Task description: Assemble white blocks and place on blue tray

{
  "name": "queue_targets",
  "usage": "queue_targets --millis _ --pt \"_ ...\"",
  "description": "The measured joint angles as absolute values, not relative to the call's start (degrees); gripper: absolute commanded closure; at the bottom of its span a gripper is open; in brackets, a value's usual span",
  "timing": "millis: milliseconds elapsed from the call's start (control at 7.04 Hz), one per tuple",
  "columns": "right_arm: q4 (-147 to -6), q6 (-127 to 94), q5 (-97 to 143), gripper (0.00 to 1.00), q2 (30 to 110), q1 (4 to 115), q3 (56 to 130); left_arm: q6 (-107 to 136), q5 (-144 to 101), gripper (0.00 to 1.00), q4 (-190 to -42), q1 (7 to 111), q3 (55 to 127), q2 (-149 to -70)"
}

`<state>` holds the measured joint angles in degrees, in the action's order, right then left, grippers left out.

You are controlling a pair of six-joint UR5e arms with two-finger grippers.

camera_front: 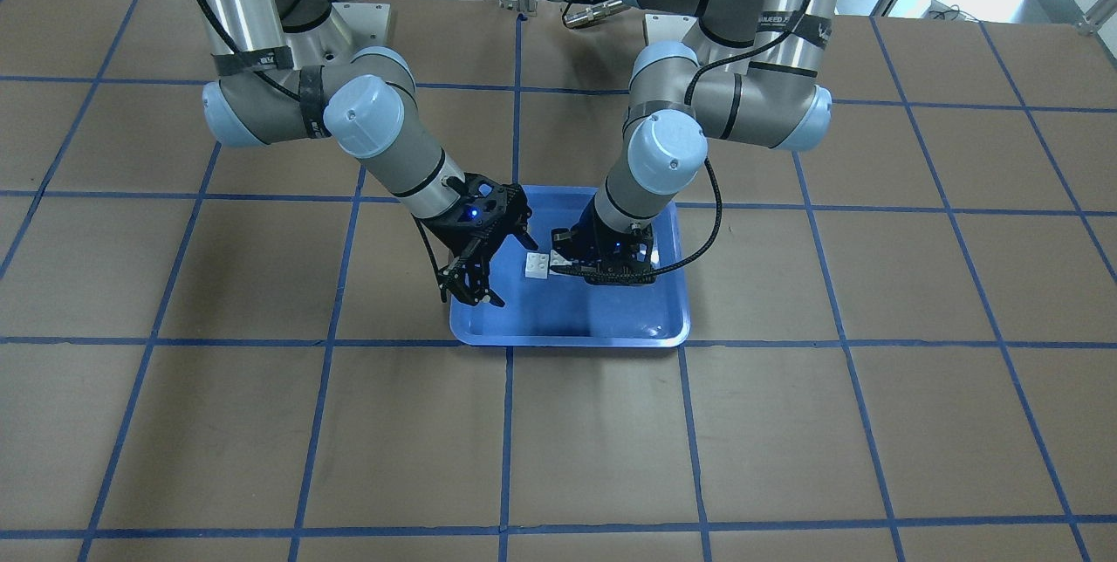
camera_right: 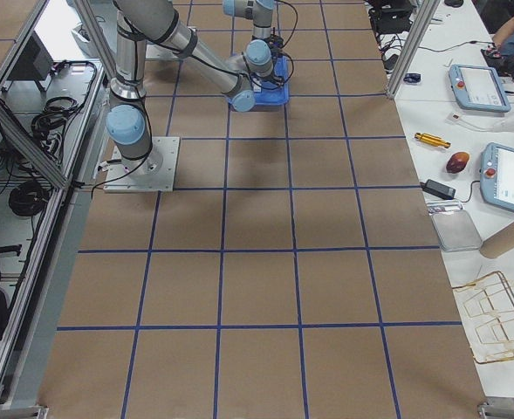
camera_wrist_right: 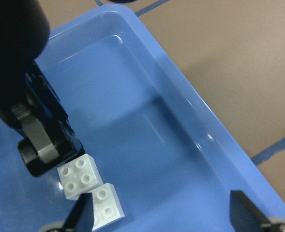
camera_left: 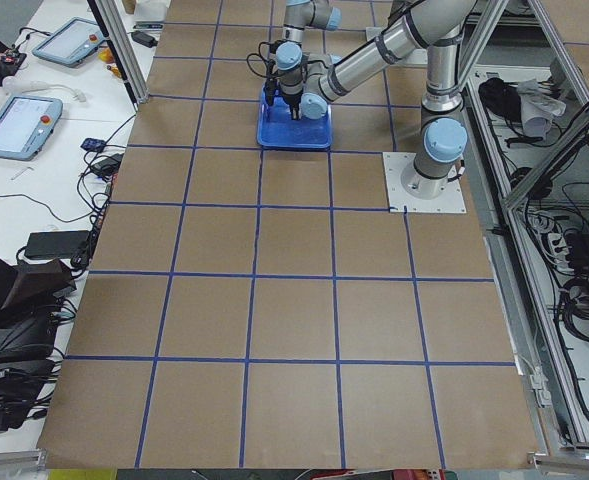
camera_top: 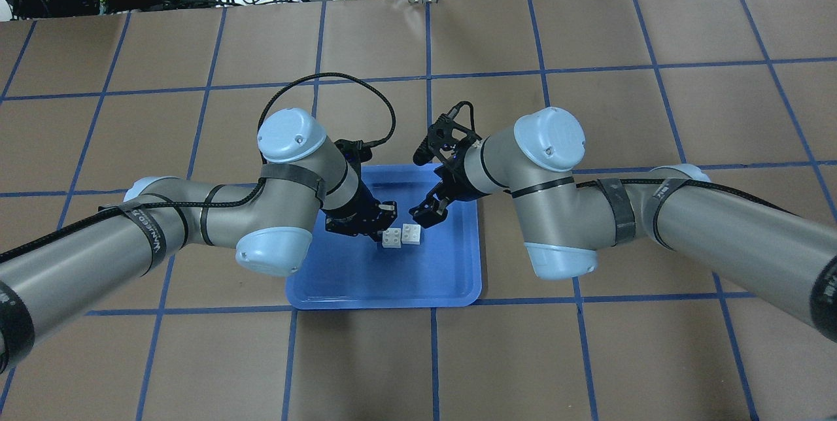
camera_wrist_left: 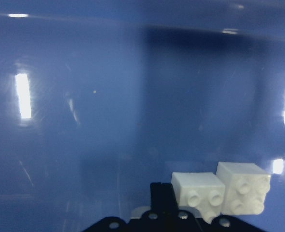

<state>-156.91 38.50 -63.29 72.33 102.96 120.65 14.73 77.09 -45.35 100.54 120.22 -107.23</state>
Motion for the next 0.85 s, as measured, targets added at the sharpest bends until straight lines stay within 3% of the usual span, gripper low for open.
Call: queue_targets --millis 284,852 --pt "-143.32 31.17 -66.84 0.0 76.46 101.63 115.05 15.06 77.28 0.91 -45.35 100.61 120.37 -106.87" --pt "-103.45 26.5 -73.76 0.0 78.24 96.49 93.54 15.05 77.19 0.91 -45.31 100.72 121.74 -106.2"
